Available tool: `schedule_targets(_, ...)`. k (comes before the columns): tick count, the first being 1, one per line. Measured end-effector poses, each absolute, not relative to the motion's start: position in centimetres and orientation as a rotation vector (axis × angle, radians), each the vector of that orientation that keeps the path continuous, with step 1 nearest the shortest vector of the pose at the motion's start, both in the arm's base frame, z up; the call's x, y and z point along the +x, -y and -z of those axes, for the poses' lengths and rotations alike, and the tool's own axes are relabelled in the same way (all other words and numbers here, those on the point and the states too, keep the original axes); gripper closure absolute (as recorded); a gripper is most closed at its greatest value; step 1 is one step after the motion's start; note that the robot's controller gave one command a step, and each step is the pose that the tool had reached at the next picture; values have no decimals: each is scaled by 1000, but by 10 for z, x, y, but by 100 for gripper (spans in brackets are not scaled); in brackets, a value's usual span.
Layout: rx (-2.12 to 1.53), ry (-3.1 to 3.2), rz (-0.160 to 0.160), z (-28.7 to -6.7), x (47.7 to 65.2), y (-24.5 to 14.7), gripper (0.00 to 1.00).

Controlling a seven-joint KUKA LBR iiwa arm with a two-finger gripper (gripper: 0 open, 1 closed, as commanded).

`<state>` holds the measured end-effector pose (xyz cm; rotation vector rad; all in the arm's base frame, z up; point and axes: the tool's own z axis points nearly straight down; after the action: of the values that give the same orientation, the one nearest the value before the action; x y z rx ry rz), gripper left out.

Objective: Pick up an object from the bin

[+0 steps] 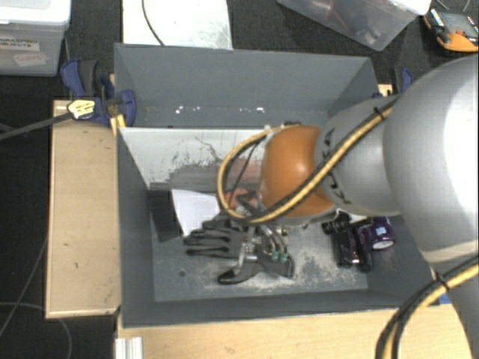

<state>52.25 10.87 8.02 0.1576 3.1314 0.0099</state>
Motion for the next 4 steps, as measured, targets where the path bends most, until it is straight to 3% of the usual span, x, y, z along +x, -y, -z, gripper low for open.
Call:
schedule_targets(1,138,-3133,-10,-71,528,-107,100)
schedule_targets(2,138,-3133,-10,-71,528,-107,100)
schedule_targets(3,146,-3133,-11,-166,519,-114,100)
schedule_targets(4,105,-3135,-9,-194,508,-108,100)
